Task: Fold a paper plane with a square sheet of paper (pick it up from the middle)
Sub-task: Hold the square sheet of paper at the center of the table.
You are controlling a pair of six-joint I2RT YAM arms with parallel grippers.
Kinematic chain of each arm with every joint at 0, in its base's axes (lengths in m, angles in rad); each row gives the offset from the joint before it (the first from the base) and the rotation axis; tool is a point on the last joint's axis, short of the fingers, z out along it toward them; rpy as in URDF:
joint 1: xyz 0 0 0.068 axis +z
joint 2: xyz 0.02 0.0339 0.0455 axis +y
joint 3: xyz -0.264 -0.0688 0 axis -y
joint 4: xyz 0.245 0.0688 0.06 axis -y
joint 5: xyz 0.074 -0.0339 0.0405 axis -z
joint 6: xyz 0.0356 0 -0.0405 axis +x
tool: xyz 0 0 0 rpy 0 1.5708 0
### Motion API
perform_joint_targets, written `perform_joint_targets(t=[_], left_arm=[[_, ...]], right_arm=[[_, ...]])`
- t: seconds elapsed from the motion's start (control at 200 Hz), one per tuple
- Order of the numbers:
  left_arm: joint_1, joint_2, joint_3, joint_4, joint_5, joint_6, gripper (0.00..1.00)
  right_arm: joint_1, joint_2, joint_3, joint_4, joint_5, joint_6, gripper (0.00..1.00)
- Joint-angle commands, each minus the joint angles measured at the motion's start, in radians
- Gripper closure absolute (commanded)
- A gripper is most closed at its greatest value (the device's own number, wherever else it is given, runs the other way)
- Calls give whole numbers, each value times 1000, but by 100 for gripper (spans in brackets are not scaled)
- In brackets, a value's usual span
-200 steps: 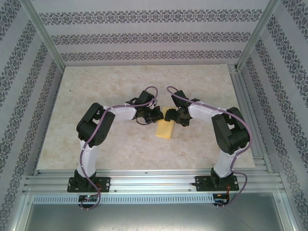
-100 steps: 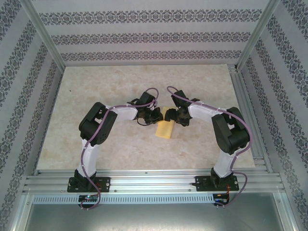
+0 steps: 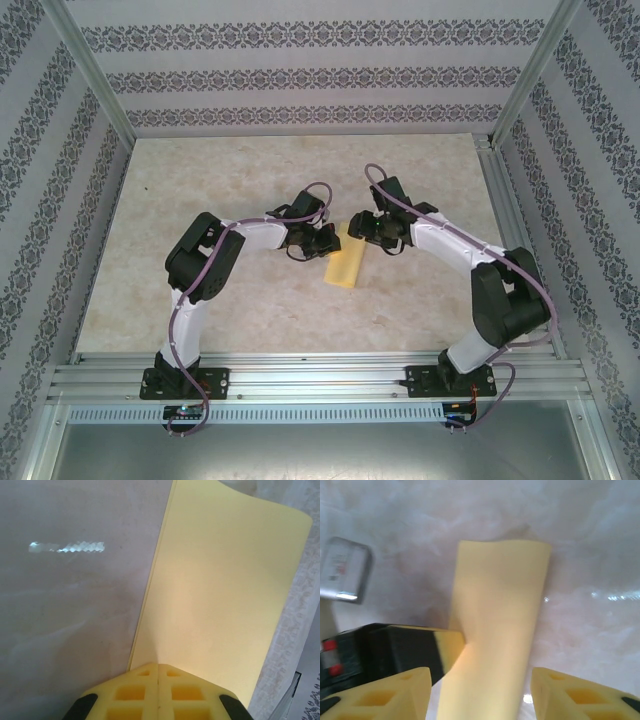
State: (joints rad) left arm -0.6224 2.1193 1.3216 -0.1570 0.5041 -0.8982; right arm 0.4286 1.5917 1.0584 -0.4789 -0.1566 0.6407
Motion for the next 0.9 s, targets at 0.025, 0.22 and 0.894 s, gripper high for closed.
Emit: perform_joint_targets(t=[0.025,0.22,0.894], left_arm=[[-14,27,11,-71,-31,27,96],[-14,34,20,-78,-29,31,96],[-16,42,13,-80,-25,28,96]], right_arm=[[-8,29,-53,129,-132,37,65],[-21,90,-107,211,-168,66,73],[-44,172,-193,198,-131,43,71]])
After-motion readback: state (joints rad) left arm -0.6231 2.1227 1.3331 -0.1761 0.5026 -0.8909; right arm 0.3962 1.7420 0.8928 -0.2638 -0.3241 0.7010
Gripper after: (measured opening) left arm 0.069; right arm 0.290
